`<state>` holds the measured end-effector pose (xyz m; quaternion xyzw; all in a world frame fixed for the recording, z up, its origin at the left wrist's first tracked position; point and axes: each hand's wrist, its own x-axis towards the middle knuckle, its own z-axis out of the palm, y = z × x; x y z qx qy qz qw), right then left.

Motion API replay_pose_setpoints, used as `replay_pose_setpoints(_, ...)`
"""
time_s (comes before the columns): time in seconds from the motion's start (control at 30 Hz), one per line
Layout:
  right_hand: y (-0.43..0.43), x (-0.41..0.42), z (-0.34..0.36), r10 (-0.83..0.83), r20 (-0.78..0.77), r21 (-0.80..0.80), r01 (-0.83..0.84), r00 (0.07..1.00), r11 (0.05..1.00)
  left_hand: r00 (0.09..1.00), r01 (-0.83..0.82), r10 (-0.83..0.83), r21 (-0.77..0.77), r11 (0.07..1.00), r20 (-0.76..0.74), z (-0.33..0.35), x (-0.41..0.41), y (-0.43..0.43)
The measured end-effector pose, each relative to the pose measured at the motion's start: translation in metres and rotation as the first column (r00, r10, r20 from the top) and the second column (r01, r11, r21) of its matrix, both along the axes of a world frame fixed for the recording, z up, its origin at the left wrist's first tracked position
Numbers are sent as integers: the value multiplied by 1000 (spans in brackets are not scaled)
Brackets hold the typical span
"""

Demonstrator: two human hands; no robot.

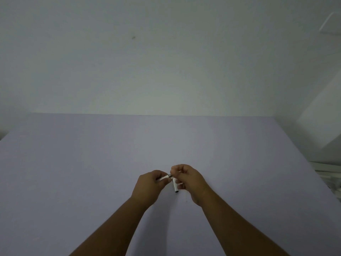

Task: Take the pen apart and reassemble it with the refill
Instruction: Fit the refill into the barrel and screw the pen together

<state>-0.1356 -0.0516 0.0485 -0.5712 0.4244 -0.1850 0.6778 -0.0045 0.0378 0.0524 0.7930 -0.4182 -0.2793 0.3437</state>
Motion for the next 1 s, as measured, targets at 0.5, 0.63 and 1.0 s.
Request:
replay_pose_setpoints(0.5,-3,-9,39,-5,-104,-98,-5,995,995,996,75,-73,-47,996,45,34,-9,-4)
replay_pose_setpoints(0.63,-4,-15,44,21,46,-79,-17,999,997,996,73,-71,-42,996,53,42,-10,-7)
replay_pose_setpoints(1.0,-8,-22,55,10,11,-81,-9,1000,997,993,97,-93,-59,994,67,52,-12,-9)
